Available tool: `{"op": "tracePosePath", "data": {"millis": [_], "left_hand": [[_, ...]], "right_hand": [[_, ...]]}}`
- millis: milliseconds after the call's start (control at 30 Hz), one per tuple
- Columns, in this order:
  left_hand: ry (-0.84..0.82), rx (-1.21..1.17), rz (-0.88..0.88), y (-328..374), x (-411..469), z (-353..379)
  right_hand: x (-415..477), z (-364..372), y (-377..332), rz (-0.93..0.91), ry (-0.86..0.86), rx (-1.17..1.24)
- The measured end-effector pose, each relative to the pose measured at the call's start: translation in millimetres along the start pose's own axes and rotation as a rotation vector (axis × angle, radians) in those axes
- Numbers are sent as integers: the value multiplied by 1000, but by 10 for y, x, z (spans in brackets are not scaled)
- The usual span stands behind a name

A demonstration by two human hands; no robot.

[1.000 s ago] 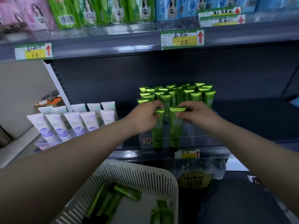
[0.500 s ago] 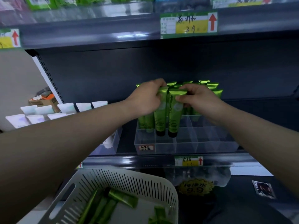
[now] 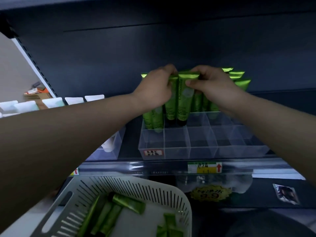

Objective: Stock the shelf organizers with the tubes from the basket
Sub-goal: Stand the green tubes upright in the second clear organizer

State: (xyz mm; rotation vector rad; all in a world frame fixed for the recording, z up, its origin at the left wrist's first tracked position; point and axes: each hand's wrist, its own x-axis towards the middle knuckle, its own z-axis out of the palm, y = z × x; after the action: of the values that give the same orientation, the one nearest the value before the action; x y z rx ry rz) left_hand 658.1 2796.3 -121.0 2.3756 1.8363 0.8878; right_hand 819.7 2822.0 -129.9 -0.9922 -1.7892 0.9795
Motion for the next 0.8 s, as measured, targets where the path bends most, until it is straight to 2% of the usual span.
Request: {"op": "tracePosePath", "data": {"millis": [167,400,800], "left_hand": [[-30,47,-10,-73,16,129],[-75,49,-17,-155,20,223],[-149,124,13,-204,2,260]], "right_hand": [[65,58,72,-24,-8,65],[45,200,257,-14,-60,16],[33,263,386,5,-32,-63]]}}
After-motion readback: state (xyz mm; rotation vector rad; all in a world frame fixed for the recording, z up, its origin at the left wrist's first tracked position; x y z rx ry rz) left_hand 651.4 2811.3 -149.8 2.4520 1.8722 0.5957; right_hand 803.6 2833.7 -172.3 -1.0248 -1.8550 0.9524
